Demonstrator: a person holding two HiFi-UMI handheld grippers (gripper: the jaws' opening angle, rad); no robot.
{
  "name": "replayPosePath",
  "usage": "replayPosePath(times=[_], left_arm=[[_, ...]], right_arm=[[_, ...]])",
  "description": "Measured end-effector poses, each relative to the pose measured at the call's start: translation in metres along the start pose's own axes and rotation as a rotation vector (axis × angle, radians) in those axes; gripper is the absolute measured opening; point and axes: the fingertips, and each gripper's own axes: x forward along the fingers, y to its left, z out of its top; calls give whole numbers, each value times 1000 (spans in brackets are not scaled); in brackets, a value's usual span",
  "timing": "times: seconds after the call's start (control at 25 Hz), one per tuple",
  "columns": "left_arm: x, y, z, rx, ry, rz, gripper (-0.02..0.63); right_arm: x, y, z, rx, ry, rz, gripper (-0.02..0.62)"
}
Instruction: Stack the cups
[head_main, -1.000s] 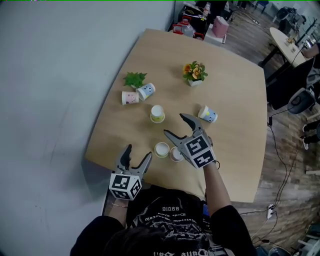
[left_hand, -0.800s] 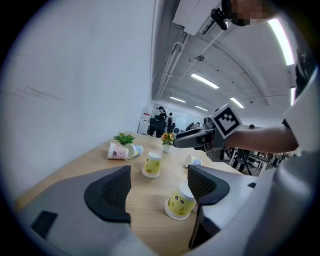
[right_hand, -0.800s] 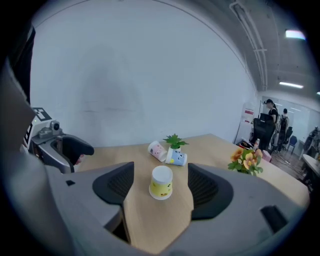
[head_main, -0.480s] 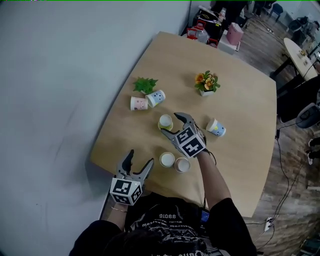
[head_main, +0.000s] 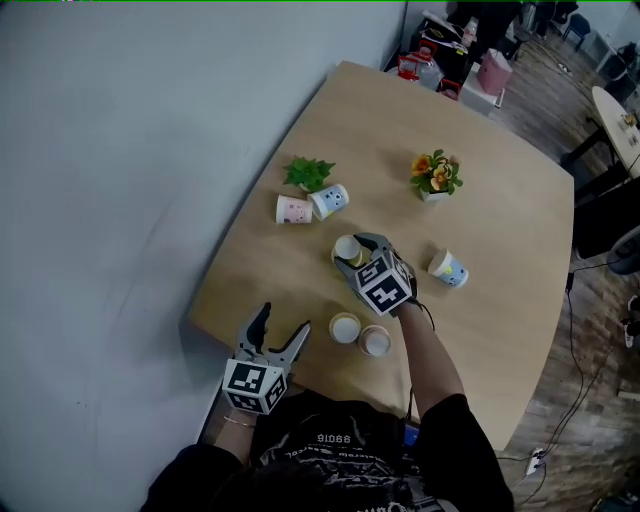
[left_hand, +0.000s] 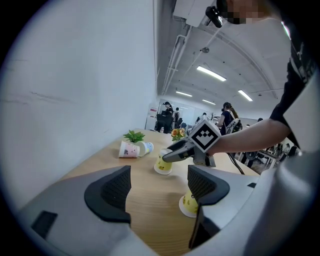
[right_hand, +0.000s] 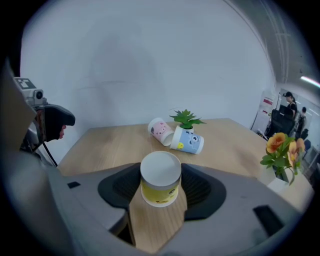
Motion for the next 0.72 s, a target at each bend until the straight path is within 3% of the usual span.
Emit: replayPosePath(times=[0.24,0.36,0.72], left_arm=[[-8,1,-1,-18,-5,24,365],[-13,-2,-3,-23,-8,22,365],[-18,-28,-3,-19,-42,-42,365]], right_arm=[[-2,0,3,-19,-11,-10,258],[-16,-3,9,-4,-31,-54,258],[-90,-6,7,60,-93,-148,258]])
